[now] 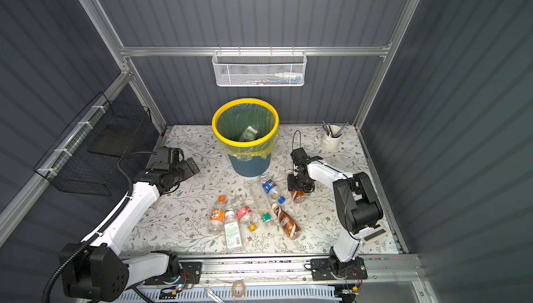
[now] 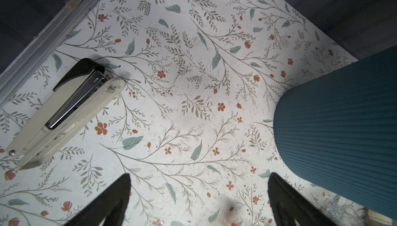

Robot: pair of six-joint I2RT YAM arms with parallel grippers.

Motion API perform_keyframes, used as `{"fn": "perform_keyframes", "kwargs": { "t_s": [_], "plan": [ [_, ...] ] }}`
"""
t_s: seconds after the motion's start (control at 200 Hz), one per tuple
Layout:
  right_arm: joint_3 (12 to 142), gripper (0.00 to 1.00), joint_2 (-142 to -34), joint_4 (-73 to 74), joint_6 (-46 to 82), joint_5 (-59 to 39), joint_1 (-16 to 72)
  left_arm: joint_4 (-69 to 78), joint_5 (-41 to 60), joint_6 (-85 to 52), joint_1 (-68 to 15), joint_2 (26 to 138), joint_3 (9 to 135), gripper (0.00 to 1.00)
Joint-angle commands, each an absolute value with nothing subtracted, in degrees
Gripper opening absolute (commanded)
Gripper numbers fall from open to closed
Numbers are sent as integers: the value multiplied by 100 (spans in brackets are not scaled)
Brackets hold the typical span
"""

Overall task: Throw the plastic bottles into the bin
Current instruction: 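Grasp the brown Nescafe coffee bottle with the right gripper, then carry the Nescafe bottle over the bin and open the right gripper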

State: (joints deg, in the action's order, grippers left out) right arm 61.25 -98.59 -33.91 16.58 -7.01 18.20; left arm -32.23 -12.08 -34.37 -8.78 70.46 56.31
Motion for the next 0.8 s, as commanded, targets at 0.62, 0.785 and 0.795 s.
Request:
{"fn": "perform_keyframes", "kwargs": {
  "t_s": [0.62,0.785,0.795],
  "plan": [
    [11770,51,-9849,-3891,2647,-3029,1827,-3313,-780,-3248,-892,6816,5110,99],
    [14819,74,-11683,-5160,2546,-3177,2187,-3548,-848,-3241,-918,6795,5157,99],
    [14944,77,-11763,-5228,2548,-3174,2195,-3579,-856,-3243,-922,6792,5161,99]
  ]
}}
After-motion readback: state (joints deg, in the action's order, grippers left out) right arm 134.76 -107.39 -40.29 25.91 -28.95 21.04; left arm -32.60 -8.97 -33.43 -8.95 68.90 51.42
